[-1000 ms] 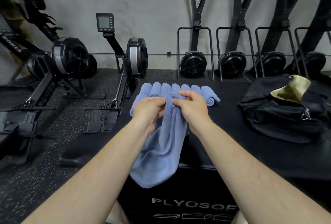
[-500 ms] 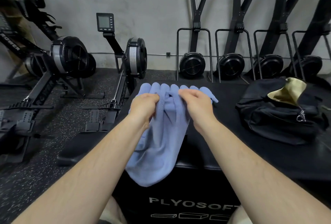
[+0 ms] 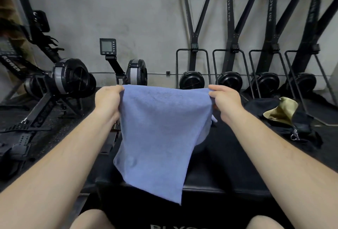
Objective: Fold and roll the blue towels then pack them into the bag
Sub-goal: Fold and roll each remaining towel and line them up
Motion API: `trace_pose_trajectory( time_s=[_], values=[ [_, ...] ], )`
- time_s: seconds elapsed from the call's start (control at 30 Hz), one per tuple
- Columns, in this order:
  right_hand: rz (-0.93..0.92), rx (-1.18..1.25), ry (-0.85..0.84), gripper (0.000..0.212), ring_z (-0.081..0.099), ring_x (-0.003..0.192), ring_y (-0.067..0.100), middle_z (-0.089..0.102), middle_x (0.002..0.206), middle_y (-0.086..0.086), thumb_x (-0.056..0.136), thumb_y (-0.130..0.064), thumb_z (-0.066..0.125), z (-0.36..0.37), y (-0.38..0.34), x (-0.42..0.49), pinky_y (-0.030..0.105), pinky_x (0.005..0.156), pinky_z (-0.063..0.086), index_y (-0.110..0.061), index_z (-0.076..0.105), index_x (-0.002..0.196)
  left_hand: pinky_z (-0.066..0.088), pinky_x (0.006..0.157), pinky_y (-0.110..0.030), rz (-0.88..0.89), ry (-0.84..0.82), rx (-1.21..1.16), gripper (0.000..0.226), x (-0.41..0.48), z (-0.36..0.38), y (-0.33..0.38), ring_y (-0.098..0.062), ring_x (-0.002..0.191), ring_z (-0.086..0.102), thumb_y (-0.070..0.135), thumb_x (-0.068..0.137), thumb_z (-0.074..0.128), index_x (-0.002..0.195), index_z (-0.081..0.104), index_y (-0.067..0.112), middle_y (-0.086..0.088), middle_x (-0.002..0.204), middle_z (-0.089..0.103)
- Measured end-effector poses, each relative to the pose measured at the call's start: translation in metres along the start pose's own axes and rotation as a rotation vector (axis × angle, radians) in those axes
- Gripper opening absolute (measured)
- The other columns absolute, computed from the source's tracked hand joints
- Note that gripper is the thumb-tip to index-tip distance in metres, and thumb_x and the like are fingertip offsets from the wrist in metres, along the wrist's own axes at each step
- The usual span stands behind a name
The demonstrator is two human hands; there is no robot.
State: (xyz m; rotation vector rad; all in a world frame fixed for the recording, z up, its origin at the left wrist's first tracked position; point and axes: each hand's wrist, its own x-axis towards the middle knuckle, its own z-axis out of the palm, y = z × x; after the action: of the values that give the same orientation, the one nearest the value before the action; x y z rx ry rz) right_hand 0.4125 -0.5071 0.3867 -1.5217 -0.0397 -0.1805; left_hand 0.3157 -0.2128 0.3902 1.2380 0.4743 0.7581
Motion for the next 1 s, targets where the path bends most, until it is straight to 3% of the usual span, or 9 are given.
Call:
trace_pose_trajectory(
  time_s=[0.1, 0.2, 0.27, 0.33, 0.47, 0.53, 0.7, 0.8, 1.0],
  values=[
    [-0.053, -0.002, -0.056, 0.037, 0.066, 0.096, 0.014, 0.070, 0.118, -0.001, 0.088, 0.000, 0.064, 0.000, -0.018, 0.002, 0.029, 0.080, 0.054, -0.025, 0.073, 0.115, 0.036, 0.063, -0.028, 0.029, -0.039, 0.006, 0.019, 0.003, 0.002, 0.015, -0.019, 0.067, 0.044, 0.000, 0.069, 0.063, 0.067, 0.051, 0.014, -0.002, 0.071, 0.048],
    [-0.055, 0.008, -0.228, 0.061, 0.066, 0.103, 0.014, 0.062, 0.125, -0.012, 0.086, 0.003, 0.065, 0.001, -0.034, 0.001, 0.038, 0.085, 0.056, -0.033, 0.060, 0.136, 0.058, 0.072, -0.030, 0.049, -0.030, -0.075, 0.024, 0.007, 0.006, 0.026, -0.017, 0.079, 0.068, -0.005, 0.080, 0.064, 0.090, 0.070, 0.016, -0.003, 0.091, 0.071],
    [-0.028, -0.001, -0.278, 0.060, 0.066, 0.103, 0.021, 0.061, 0.115, -0.008, 0.085, 0.007, 0.064, 0.003, -0.043, 0.000, 0.038, 0.084, 0.056, -0.032, 0.062, 0.132, 0.060, 0.084, -0.032, 0.042, -0.032, -0.123, 0.031, 0.010, 0.009, 0.032, -0.021, 0.091, 0.073, -0.006, 0.081, 0.063, 0.097, 0.076, 0.017, -0.009, 0.102, 0.075],
    [-0.037, -0.028, -0.225, 0.044, 0.065, 0.091, 0.021, 0.066, 0.102, 0.000, 0.086, 0.007, 0.066, 0.005, -0.050, 0.000, 0.035, 0.081, 0.058, -0.019, 0.070, 0.120, 0.061, 0.084, -0.032, 0.045, -0.031, -0.132, 0.032, 0.009, 0.010, 0.039, -0.021, 0.093, 0.073, -0.007, 0.081, 0.062, 0.095, 0.079, 0.017, -0.009, 0.104, 0.076],
    [-0.073, -0.026, -0.080, 0.017, 0.064, 0.080, 0.018, 0.071, 0.098, 0.006, 0.092, -0.001, 0.067, 0.003, -0.058, 0.001, 0.027, 0.064, 0.052, -0.017, 0.071, 0.094, 0.051, 0.055, -0.017, 0.074, -0.040, -0.131, 0.034, 0.004, 0.008, 0.049, -0.009, 0.066, 0.066, -0.007, 0.084, 0.060, 0.100, 0.078, 0.016, -0.005, 0.095, 0.075],
    [-0.052, -0.042, -0.115, 0.018, 0.064, 0.082, 0.018, 0.070, 0.099, 0.006, 0.095, -0.002, 0.064, 0.000, -0.060, 0.000, 0.028, 0.068, 0.055, -0.019, 0.069, 0.093, 0.048, 0.053, -0.016, 0.082, -0.039, -0.120, 0.035, 0.001, 0.006, 0.052, -0.009, 0.068, 0.064, -0.007, 0.084, 0.060, 0.102, 0.079, 0.017, -0.003, 0.096, 0.075],
    [-0.062, -0.021, -0.213, 0.036, 0.065, 0.104, 0.021, 0.070, 0.108, 0.002, 0.084, 0.008, 0.068, -0.002, -0.066, -0.002, 0.031, 0.096, 0.054, -0.019, 0.072, 0.107, 0.050, 0.068, -0.023, 0.084, -0.018, -0.143, 0.032, -0.001, 0.005, 0.055, -0.015, 0.085, 0.065, -0.003, 0.079, 0.065, 0.099, 0.081, 0.016, -0.002, 0.099, 0.075],
    [-0.084, -0.020, -0.180, 0.035, 0.064, 0.097, 0.021, 0.071, 0.109, 0.004, 0.083, 0.007, 0.068, -0.003, -0.072, -0.003, 0.026, 0.080, 0.051, -0.022, 0.074, 0.101, 0.054, 0.066, -0.021, 0.096, -0.013, -0.215, 0.022, 0.000, 0.007, 0.057, -0.015, 0.084, 0.071, 0.003, 0.082, 0.073, 0.103, 0.078, 0.009, -0.005, 0.100, 0.077],
    [-0.116, -0.014, -0.116, 0.033, 0.061, 0.089, 0.019, 0.073, 0.104, 0.001, 0.081, 0.002, 0.067, -0.002, -0.081, -0.007, 0.025, 0.070, 0.046, -0.026, 0.076, 0.095, 0.054, 0.070, -0.021, 0.137, -0.041, -0.192, 0.031, 0.002, 0.011, 0.064, -0.016, 0.091, 0.071, -0.007, 0.087, 0.065, 0.113, 0.074, 0.007, -0.008, 0.106, 0.074]
  ],
)
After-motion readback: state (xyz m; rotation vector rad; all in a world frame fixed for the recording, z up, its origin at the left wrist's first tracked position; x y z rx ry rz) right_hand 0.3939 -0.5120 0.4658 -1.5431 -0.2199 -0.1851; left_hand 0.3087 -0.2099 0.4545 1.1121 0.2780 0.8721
